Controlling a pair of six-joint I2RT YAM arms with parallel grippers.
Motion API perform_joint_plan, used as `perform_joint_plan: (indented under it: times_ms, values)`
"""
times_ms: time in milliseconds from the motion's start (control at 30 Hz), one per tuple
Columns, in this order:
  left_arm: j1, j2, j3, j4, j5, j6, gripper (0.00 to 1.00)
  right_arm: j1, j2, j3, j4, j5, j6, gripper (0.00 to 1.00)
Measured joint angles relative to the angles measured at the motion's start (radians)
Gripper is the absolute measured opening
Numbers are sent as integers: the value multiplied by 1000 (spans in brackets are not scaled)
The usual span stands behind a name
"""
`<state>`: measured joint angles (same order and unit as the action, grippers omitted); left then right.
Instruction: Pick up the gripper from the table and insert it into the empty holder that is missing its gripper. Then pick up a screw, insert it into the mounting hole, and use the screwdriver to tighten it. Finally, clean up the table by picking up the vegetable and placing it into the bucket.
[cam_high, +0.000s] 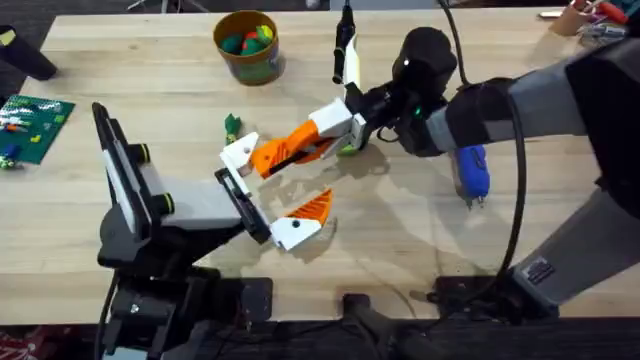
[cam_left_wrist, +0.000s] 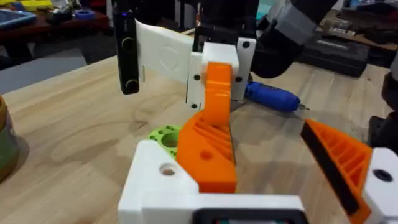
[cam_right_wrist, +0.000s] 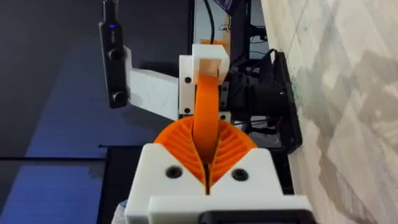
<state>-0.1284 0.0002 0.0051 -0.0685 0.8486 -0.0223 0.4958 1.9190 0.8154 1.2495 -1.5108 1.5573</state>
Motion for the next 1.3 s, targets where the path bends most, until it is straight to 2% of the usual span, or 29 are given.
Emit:
perform_joint_plan:
  times_ms: [800,1300]
  values:
    - [0,0,0,-1,0,-11,986,26,34,25,-8,51,-5,17]
    - [0,0,0,-1,-3,-16,986,29,68,80,-60,48,-1,16]
